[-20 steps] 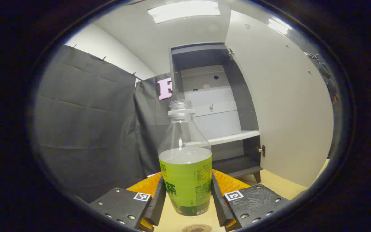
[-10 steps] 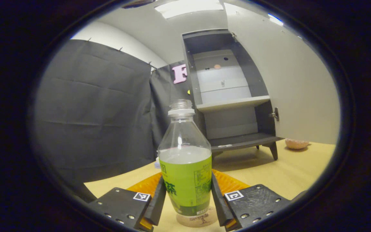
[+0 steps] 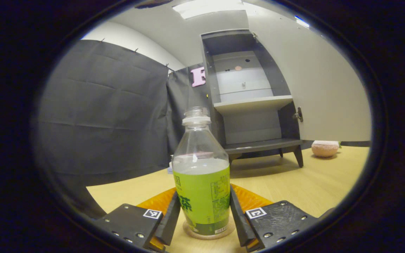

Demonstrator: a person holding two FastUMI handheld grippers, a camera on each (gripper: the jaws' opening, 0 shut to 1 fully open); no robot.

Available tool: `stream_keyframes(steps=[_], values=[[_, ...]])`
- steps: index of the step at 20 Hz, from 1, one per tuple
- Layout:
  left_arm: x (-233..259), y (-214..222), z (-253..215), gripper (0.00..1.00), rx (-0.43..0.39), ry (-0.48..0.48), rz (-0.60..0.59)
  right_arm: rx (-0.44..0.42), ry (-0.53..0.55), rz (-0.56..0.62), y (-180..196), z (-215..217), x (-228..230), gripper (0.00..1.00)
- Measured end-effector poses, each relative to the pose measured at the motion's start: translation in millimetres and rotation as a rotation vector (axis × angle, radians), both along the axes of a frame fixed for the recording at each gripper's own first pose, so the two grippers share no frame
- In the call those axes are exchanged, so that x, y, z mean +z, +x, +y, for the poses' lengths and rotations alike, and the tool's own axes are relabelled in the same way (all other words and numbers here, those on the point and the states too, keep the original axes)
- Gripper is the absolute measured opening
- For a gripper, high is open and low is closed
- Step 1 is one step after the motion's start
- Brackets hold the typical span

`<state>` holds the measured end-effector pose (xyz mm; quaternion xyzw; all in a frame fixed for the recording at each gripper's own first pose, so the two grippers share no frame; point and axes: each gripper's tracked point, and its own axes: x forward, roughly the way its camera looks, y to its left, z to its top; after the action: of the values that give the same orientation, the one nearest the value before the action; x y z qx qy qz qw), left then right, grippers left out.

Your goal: Open the cabinet door with the right hand, grasp the bottle in the cabinet with the left hand and place it on the coaster, then close the cabinet door with the right hand.

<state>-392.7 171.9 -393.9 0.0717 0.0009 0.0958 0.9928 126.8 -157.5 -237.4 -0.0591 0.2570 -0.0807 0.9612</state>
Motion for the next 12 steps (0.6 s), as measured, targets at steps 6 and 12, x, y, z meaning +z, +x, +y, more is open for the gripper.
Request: stream_keyframes(steps=[6,12], values=[[21,-8,-7,0.92,-0.012,-0.002,-0.03,0.026,-0.005,0.014,7,4,-3,0.96],[74,-28,-5,0.88,0.033,0.005,-0.071,0.012,0.055,-0.013,18,3,10,0.96]])
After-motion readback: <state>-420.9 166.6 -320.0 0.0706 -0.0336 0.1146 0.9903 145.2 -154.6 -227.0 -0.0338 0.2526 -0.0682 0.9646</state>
